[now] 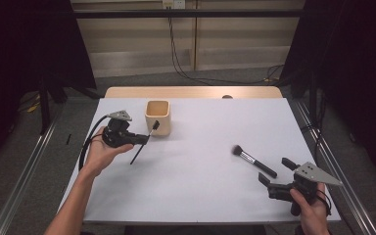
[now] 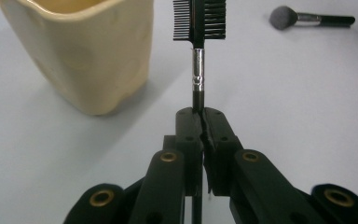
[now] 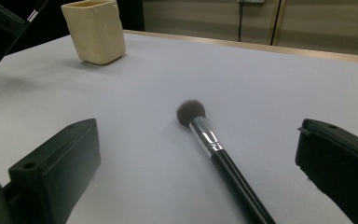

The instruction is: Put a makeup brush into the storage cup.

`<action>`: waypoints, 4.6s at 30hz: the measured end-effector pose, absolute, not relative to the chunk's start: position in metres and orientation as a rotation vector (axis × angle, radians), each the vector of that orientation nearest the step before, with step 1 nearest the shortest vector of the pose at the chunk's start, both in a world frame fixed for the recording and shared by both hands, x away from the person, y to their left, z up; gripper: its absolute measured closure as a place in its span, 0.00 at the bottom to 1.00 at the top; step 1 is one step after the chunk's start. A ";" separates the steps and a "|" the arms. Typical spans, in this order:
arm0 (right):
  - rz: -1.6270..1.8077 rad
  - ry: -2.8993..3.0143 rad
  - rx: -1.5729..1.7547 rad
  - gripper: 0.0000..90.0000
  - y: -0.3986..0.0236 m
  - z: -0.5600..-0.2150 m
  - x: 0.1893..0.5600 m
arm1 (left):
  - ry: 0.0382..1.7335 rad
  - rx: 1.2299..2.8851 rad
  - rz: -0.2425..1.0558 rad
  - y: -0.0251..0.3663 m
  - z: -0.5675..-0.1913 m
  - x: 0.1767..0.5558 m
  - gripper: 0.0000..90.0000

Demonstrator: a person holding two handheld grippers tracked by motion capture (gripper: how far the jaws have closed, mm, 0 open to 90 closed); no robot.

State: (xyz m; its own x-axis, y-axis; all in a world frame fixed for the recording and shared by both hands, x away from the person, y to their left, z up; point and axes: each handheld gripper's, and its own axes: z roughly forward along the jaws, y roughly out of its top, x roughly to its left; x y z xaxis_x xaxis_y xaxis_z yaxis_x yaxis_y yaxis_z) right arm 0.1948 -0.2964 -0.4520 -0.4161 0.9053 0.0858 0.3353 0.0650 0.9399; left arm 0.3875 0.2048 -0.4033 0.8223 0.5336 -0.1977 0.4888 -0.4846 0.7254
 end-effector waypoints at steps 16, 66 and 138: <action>1.359 1.791 1.231 0.00 -0.296 -0.452 0.195 | 0.779 1.996 0.232 0.210 -0.399 0.371 0.95; 1.362 1.776 1.233 0.00 -0.296 -0.452 0.196 | 0.724 1.752 0.424 0.194 -0.375 0.378 0.95; 1.356 1.787 1.228 0.00 -0.297 -0.453 0.196 | 0.727 1.652 0.514 0.163 -0.350 0.451 0.95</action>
